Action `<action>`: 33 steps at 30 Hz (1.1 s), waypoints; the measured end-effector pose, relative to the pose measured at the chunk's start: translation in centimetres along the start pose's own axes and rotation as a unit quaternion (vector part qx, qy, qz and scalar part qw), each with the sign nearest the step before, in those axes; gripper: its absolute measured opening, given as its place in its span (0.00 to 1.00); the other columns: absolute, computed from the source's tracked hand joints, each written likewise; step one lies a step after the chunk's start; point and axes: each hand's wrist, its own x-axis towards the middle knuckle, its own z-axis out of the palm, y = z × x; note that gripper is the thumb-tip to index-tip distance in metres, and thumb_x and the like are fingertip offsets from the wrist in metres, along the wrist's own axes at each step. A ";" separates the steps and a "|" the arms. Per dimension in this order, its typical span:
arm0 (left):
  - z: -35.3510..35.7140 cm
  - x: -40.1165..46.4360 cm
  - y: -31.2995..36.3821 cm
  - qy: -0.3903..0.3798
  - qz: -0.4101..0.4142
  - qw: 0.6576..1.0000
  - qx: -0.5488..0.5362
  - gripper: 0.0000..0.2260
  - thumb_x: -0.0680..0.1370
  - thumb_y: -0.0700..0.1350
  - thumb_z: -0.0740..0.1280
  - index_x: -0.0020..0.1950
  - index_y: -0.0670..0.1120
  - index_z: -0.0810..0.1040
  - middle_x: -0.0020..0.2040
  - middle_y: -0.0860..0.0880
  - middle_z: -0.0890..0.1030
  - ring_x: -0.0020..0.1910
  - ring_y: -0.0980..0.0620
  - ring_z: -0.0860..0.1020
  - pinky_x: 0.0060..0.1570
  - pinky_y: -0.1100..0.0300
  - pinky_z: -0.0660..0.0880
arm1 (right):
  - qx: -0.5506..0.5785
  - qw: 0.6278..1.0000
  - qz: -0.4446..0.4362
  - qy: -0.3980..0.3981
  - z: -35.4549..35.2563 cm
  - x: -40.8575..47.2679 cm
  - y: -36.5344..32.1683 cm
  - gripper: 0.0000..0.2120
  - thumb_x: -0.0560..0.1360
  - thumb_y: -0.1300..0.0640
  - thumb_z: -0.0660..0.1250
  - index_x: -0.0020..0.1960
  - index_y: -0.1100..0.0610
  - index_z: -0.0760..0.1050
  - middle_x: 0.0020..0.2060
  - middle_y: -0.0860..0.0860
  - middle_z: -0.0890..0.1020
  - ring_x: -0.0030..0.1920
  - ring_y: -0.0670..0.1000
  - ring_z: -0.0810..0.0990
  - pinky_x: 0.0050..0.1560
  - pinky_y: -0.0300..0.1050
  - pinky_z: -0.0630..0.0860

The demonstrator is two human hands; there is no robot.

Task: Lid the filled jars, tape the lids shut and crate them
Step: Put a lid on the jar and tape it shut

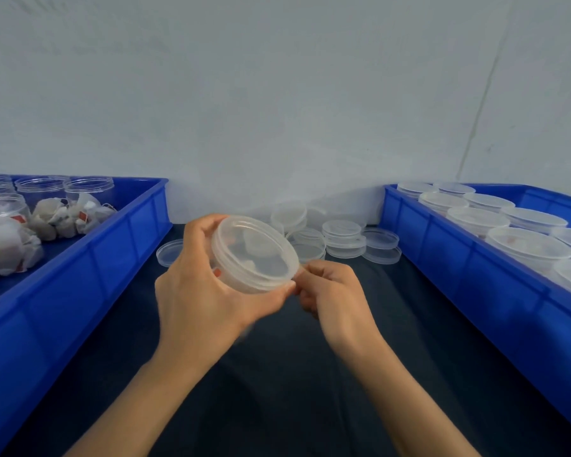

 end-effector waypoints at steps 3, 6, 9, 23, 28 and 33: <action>-0.1 0.1 -1.0 -0.011 -0.060 0.993 -0.104 0.41 0.50 0.70 0.73 0.60 0.57 0.66 0.53 0.64 0.75 0.54 0.63 0.76 0.54 0.55 0.77 | 0.046 0.997 -0.037 -0.049 -0.3 -0.3 -0.2 0.15 0.80 0.59 0.61 0.41 0.71 0.71 0.25 0.51 0.72 0.25 0.46 0.65 0.29 0.38 0.63; -0.3 0.1 -1.3 -0.039 -0.046 0.988 -0.140 0.36 0.55 0.69 0.73 0.58 0.60 0.66 0.54 0.64 0.76 0.56 0.62 0.77 0.53 0.55 0.77 | 0.030 0.997 -0.044 -0.058 -0.1 -0.6 -0.1 0.14 0.81 0.58 0.60 0.42 0.66 0.73 0.33 0.50 0.79 0.27 0.49 0.71 0.27 0.32 0.65; -0.2 0.2 -1.4 -0.063 -0.032 0.986 -0.149 0.32 0.59 0.71 0.72 0.59 0.63 0.69 0.55 0.65 0.77 0.56 0.63 0.77 0.51 0.59 0.76 | 0.007 0.999 -0.027 -0.045 0.3 -0.6 0.2 0.12 0.81 0.56 0.60 0.42 0.61 0.74 0.34 0.44 0.78 0.27 0.50 0.74 0.27 0.31 0.64; -0.2 0.2 -1.6 -0.004 -0.072 0.994 -0.084 0.44 0.52 0.71 0.74 0.63 0.53 0.69 0.54 0.59 0.76 0.55 0.57 0.76 0.56 0.52 0.76 | -0.010 0.996 -0.069 -0.050 0.9 -1.7 -0.9 0.18 0.79 0.55 0.62 0.46 0.72 0.66 0.46 0.70 0.75 0.31 0.54 0.63 0.29 0.47 0.63; -0.5 0.7 -2.0 -0.021 -0.072 0.992 -0.099 0.39 0.52 0.72 0.72 0.58 0.59 0.68 0.51 0.63 0.77 0.52 0.62 0.76 0.52 0.56 0.77 | -0.011 0.997 -0.054 -0.056 0.9 -1.8 -0.9 0.17 0.79 0.55 0.62 0.44 0.71 0.69 0.41 0.58 0.84 0.27 0.51 0.65 0.32 0.50 0.62; -0.7 1.0 -2.5 -0.061 -0.063 0.993 -0.083 0.39 0.48 0.74 0.73 0.56 0.66 0.66 0.52 0.70 0.74 0.52 0.68 0.75 0.49 0.64 0.72 | -0.029 0.997 -0.035 -0.064 0.8 -1.9 -0.8 0.17 0.80 0.54 0.60 0.45 0.71 0.71 0.36 0.46 0.85 0.28 0.54 0.64 0.29 0.49 0.62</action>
